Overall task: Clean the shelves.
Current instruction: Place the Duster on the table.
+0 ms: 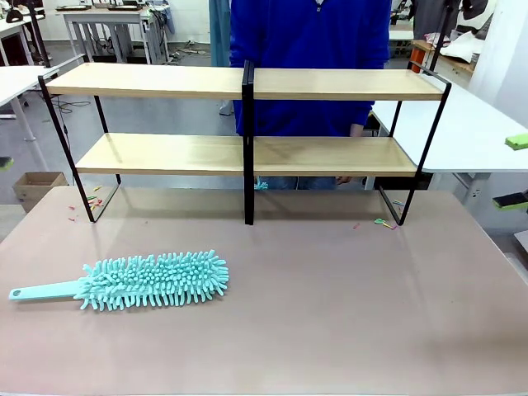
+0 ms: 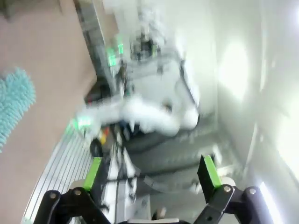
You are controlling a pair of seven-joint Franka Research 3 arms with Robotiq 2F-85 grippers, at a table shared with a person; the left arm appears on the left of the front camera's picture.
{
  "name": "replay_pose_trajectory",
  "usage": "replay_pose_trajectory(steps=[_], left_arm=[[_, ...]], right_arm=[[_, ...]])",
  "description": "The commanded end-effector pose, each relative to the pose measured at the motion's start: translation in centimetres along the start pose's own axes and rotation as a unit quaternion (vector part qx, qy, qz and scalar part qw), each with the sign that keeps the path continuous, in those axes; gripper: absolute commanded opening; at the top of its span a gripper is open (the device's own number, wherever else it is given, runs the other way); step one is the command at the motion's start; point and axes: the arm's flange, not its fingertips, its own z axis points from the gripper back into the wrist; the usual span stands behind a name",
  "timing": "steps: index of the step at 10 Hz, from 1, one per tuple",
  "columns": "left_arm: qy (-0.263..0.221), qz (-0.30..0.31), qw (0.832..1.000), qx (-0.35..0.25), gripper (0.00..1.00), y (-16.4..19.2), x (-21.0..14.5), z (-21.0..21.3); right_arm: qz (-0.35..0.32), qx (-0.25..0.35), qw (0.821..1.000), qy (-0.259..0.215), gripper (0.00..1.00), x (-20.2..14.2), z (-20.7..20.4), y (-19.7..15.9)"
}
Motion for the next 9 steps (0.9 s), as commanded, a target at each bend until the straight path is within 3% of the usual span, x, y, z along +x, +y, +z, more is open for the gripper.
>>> replay_pose_trajectory(steps=[1,9], left_arm=[[0.082,-0.022,0.996,0.003,1.00,-0.11,0.05,-1.91],[0.082,-0.022,0.996,0.003,1.00,-0.11,0.05,-1.91]], right_arm=[[-0.010,0.020,0.999,0.025,1.00,0.06,-0.31,-0.65],[-0.010,0.020,0.999,0.025,1.00,0.06,-0.31,-0.65]])
